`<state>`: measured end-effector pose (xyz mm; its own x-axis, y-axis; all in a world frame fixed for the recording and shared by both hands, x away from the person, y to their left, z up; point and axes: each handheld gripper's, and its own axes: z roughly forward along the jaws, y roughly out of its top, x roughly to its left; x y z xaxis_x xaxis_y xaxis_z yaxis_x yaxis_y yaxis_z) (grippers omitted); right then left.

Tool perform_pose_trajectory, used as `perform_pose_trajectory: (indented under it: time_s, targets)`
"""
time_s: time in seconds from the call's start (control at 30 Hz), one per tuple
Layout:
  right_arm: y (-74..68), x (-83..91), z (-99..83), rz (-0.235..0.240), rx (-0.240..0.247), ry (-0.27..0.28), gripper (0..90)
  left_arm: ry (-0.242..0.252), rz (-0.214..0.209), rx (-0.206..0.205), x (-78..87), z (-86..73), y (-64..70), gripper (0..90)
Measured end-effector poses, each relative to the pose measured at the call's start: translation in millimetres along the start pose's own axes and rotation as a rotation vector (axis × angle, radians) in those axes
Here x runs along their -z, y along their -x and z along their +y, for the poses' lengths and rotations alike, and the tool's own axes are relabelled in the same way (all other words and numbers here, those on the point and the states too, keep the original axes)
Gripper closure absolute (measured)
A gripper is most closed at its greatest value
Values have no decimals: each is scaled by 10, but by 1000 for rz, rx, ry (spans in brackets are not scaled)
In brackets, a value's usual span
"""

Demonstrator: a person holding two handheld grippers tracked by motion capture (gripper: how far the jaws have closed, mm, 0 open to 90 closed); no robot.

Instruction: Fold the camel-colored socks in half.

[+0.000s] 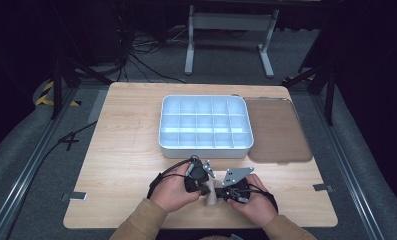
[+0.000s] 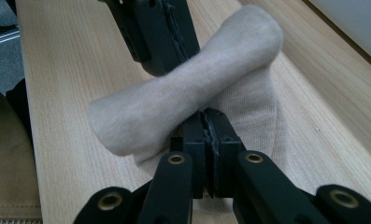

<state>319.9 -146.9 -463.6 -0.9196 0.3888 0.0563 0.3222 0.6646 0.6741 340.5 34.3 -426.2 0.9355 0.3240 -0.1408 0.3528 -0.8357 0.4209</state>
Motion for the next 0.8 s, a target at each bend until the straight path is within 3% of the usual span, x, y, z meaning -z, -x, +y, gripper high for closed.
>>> perform_pose_trajectory:
  time_s: [0.27,0.53,0.67,0.8]
  targets:
    - [2,-1,-3,-1,7,2,872,10,-2,-2,2,15,9,864]
    - [15,57,2,18,-10,1,831,-2,-17,35,52,-19,-28,860]
    - [58,214,-12,17,-29,24,827,-5,-18,46,94,-20,-43,859]
    - [176,440,-68,-31,-68,32,839,-1,-25,49,107,-20,-54,858]
